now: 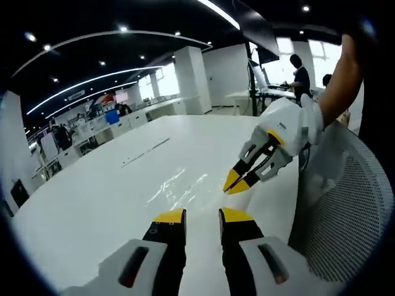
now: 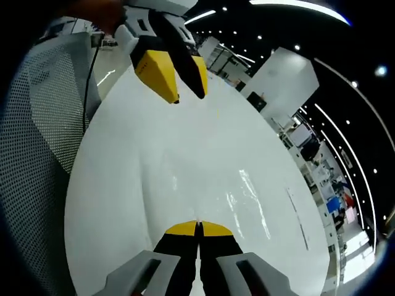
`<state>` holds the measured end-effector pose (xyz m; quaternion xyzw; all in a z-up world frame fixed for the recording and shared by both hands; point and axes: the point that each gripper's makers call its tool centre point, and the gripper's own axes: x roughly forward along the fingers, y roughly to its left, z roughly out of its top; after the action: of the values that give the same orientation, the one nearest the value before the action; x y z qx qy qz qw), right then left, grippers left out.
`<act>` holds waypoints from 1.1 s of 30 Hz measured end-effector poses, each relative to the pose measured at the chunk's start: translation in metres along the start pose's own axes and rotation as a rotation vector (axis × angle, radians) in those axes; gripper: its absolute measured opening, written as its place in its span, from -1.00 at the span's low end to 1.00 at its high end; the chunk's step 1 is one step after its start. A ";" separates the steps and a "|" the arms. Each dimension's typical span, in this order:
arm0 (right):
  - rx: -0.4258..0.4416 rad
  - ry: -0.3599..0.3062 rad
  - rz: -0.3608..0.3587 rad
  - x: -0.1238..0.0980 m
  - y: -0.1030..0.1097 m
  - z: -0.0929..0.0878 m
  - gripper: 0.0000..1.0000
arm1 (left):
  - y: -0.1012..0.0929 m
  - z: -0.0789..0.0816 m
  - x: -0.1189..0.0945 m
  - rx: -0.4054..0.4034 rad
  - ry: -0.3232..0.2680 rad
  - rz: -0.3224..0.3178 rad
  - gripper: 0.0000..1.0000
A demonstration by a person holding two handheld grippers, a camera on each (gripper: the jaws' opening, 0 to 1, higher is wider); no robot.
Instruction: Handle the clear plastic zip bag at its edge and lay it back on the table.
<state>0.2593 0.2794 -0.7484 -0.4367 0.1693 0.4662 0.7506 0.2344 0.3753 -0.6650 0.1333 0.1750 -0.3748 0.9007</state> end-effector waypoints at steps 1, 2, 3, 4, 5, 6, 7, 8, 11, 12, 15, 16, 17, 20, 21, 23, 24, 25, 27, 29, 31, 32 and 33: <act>-0.003 0.008 0.000 0.001 0.000 -0.002 -1.00 | 0.002 -0.003 -0.002 -0.010 0.004 0.012 -0.57; -0.002 0.013 0.000 0.002 0.000 -0.004 -1.00 | 0.003 -0.004 -0.004 -0.017 0.005 0.016 -0.54; 0.003 0.017 -0.003 0.003 0.000 -0.005 -1.00 | 0.002 -0.005 -0.006 -0.023 0.006 0.018 -0.52; 0.019 0.022 -0.001 0.004 0.000 -0.007 -1.00 | 0.002 -0.006 -0.008 -0.029 0.006 0.024 -0.50; 0.021 0.024 -0.002 0.005 0.000 -0.007 -1.00 | 0.001 -0.006 -0.010 -0.032 0.005 0.028 -0.48; 0.029 0.031 -0.008 0.006 0.000 -0.009 -1.00 | 0.000 -0.007 -0.011 -0.032 0.005 0.031 -0.47; 0.039 0.034 -0.011 0.007 -0.001 -0.009 -1.00 | -0.001 -0.007 -0.012 -0.028 0.009 0.032 -0.47; 0.042 0.035 -0.010 0.008 -0.001 -0.010 -1.00 | -0.002 -0.008 -0.013 -0.024 0.012 0.031 -0.45; 0.039 0.043 -0.014 0.013 -0.001 -0.011 -1.00 | -0.007 -0.008 -0.014 -0.022 0.020 0.029 -0.42; 0.043 0.046 -0.013 0.013 -0.001 -0.011 -1.00 | -0.008 -0.008 -0.014 -0.025 0.018 0.030 -0.41; 0.058 0.055 -0.010 0.017 -0.002 -0.013 -1.00 | -0.005 -0.009 -0.015 -0.039 0.010 0.039 -0.37; 0.063 0.057 -0.008 0.017 -0.002 -0.013 -1.00 | -0.005 -0.009 -0.015 -0.047 0.007 0.041 -0.35; 0.066 0.060 -0.008 0.018 -0.002 -0.013 -1.00 | -0.004 -0.011 -0.015 -0.056 0.005 0.043 -0.33; 0.074 0.063 -0.013 0.018 -0.004 -0.013 -1.00 | -0.003 -0.014 -0.015 -0.057 0.007 0.047 -0.33; 0.072 0.064 -0.013 0.017 -0.004 -0.013 -1.00 | -0.002 -0.017 -0.015 -0.057 0.008 0.049 -0.33; 0.069 0.065 -0.014 0.017 -0.005 -0.014 -0.93 | -0.001 -0.017 -0.013 -0.060 0.012 0.048 -0.31; 0.079 0.061 -0.012 0.016 -0.006 -0.013 -0.90 | -0.001 -0.018 -0.011 -0.062 0.014 0.046 -0.29; 0.106 0.056 -0.007 0.015 -0.005 -0.013 -0.88 | -0.001 -0.019 -0.009 -0.065 0.017 0.043 -0.27; 0.155 0.051 -0.023 0.010 -0.008 -0.013 -0.83 | -0.002 -0.024 -0.005 -0.066 0.033 0.040 -0.26; 0.174 0.037 -0.040 0.004 -0.010 -0.012 -0.70 | -0.002 -0.027 -0.001 -0.065 0.041 0.043 -0.23; 0.208 0.022 -0.048 0.000 -0.011 -0.011 -0.60 | -0.002 -0.027 0.003 -0.070 0.043 0.040 -0.18; 0.252 0.010 -0.050 -0.003 -0.010 -0.010 -0.58 | -0.003 -0.028 0.005 -0.065 0.045 0.038 -0.16; 0.302 -0.008 -0.051 -0.007 -0.011 -0.010 -0.56 | -0.005 -0.028 0.008 -0.055 0.050 0.035 -0.14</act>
<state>0.2663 0.2659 -0.7442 -0.3210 0.2231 0.4178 0.8201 0.2304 0.3773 -0.6940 0.1209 0.2054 -0.3505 0.9058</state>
